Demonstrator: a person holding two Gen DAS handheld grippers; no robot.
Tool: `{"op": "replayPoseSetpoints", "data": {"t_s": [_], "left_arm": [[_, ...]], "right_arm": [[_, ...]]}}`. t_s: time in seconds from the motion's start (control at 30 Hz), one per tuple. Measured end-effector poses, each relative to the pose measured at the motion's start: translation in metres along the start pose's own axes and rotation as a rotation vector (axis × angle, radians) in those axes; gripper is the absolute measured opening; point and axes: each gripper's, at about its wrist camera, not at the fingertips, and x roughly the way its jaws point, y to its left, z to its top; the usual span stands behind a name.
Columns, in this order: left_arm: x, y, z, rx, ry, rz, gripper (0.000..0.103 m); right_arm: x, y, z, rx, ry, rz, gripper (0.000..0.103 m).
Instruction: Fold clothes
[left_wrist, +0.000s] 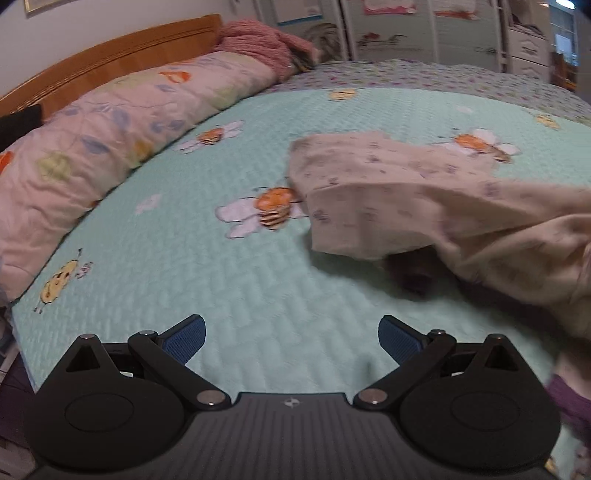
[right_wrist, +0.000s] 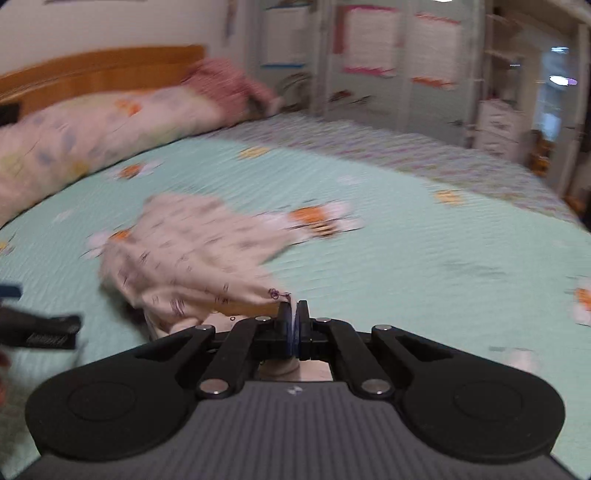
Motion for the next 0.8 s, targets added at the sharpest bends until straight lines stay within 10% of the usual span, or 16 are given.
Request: {"op": "replayPoseSetpoints", "data": {"t_s": [0.27,0.53,0.8], "left_arm": [[-0.035,-0.053,-0.022,0.214,-0.054,0.032,0.103],[-0.060,-0.118,-0.020,0.471,-0.254,0.030,0.103],[-0.054,-0.148,-0.037,0.792,-0.519,-0.031,0.103]], "right_arm": [[0.032,-0.035,-0.037,0.025,0.306,-0.087,0.005],[0.012,-0.055,-0.040,0.096,0.272,-0.064,0.053],[-0.022,-0.104,-0.069,0.238,0.218,-0.040,0.055]]}}
